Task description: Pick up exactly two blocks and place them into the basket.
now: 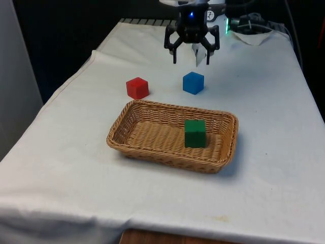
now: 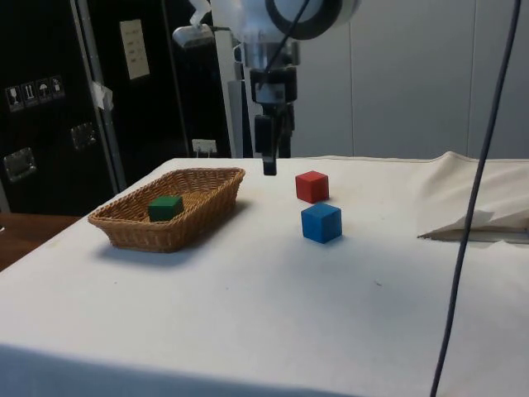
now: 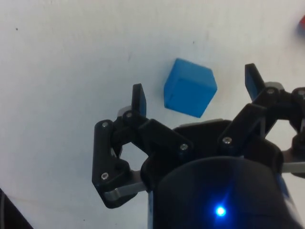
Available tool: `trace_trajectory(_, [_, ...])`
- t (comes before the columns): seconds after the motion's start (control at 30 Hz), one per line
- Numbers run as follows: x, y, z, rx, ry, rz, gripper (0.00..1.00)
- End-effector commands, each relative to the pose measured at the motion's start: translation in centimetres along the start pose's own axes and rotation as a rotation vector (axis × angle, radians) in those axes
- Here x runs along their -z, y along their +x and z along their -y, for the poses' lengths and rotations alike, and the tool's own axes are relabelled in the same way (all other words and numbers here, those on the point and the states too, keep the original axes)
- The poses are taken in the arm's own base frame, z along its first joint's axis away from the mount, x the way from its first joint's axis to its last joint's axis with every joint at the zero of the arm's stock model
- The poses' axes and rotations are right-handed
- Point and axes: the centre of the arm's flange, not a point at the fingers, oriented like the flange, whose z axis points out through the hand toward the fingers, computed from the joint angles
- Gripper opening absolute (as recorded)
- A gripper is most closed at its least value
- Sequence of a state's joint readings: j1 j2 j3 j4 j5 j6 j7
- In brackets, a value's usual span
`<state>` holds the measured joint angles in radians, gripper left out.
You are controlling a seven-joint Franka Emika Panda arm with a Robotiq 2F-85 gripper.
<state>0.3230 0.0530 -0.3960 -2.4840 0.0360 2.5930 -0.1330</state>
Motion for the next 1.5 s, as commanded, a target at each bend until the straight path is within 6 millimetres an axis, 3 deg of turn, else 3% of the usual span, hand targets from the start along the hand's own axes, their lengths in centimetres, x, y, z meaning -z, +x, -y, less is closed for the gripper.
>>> trace_trajectory(0.0, [0.1,-0.6,-0.2,0.0,-0.003,-0.01,1.0])
trace_trajectory(0.13, [0.0,-1.2,-0.2,0.001,0.01,-0.005,1.0])
trace_trajectory(0.33, [-0.8,-3.8,-0.7,0.009,0.017,-0.023,1.0])
trace_trajectory(0.67, [-2.2,-5.8,-1.8,0.018,0.024,-0.02,1.0])
trace_trajectory(1.23, [-5.1,-6.4,-3.4,0.007,0.012,0.018,1.0])
trace_trajectory(1.47, [-5.0,-6.6,-3.0,-0.014,0.062,-0.003,1.0])
